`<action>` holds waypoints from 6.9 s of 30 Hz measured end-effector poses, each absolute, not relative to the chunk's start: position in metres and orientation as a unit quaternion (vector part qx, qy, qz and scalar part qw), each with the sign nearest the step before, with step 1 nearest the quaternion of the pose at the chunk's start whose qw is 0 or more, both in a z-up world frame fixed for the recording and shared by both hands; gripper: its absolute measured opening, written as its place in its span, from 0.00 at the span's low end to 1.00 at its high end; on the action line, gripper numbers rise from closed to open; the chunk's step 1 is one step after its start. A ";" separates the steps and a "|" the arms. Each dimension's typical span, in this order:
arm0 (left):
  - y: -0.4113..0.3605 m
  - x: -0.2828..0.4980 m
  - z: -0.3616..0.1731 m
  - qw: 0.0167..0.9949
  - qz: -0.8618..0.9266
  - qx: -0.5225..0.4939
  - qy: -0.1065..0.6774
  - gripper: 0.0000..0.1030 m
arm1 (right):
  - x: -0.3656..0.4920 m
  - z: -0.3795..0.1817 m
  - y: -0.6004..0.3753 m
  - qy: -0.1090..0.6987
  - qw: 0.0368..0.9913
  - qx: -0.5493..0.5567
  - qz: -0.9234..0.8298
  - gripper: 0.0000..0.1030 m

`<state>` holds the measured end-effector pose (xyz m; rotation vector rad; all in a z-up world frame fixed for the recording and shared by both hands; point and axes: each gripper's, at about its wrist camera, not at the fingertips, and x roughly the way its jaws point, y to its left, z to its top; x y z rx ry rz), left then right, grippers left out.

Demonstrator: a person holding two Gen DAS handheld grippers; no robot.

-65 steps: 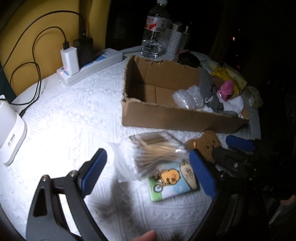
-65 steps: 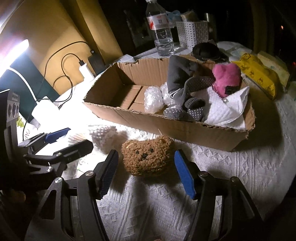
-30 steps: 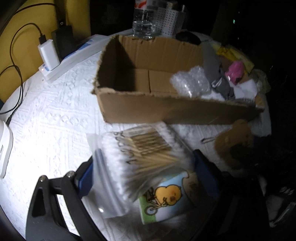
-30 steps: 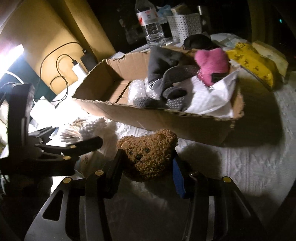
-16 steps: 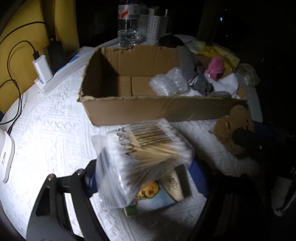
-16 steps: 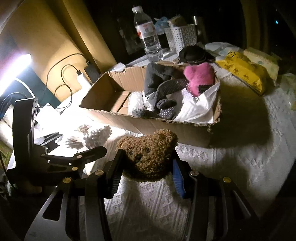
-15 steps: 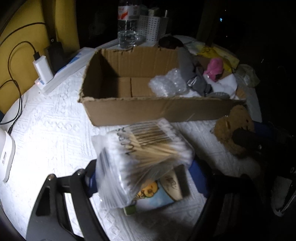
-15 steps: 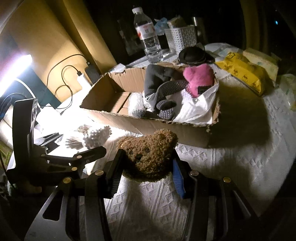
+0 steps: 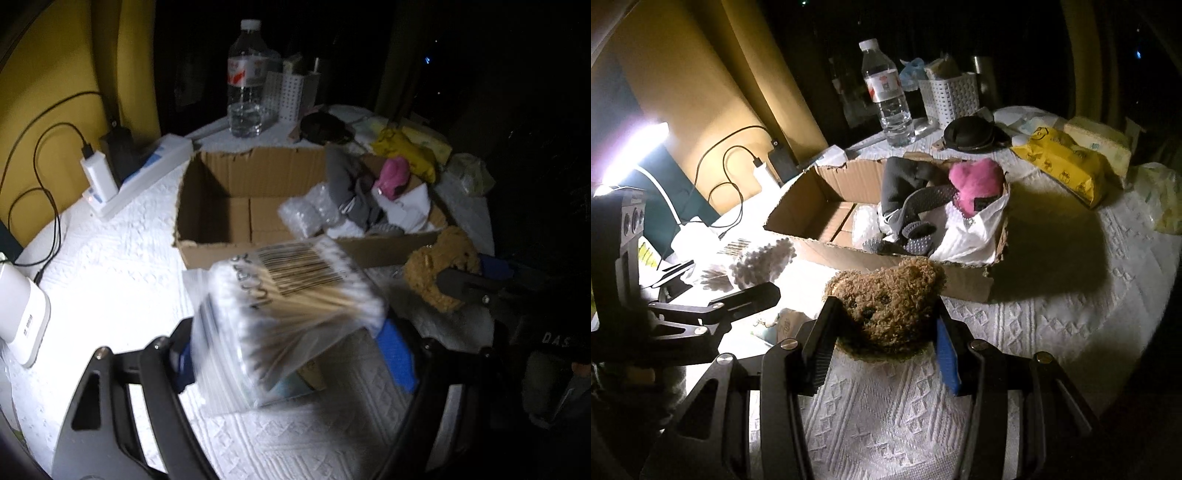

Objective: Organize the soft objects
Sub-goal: 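Carry the teddy bear and cotton-swab bag into the box and open both grippers, then reach the left gripper to the duck tissue pack and grasp it, then carry the tissue pack into the box with the left gripper and release it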

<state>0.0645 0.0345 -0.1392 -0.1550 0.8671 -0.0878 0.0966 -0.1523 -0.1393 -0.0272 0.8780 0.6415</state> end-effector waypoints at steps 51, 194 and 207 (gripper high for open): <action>0.064 0.170 -0.155 0.905 -0.023 -0.052 0.421 0.79 | 0.183 -0.148 -0.103 0.433 0.844 -0.020 0.316 0.49; 0.032 0.065 -0.146 0.911 -0.023 -0.063 0.408 0.70 | 0.111 -0.147 -0.160 0.420 0.865 -0.007 0.275 0.62; 0.030 0.090 -0.132 0.917 -0.026 -0.048 0.394 0.70 | 0.127 -0.135 -0.156 0.406 0.872 -0.024 0.274 0.62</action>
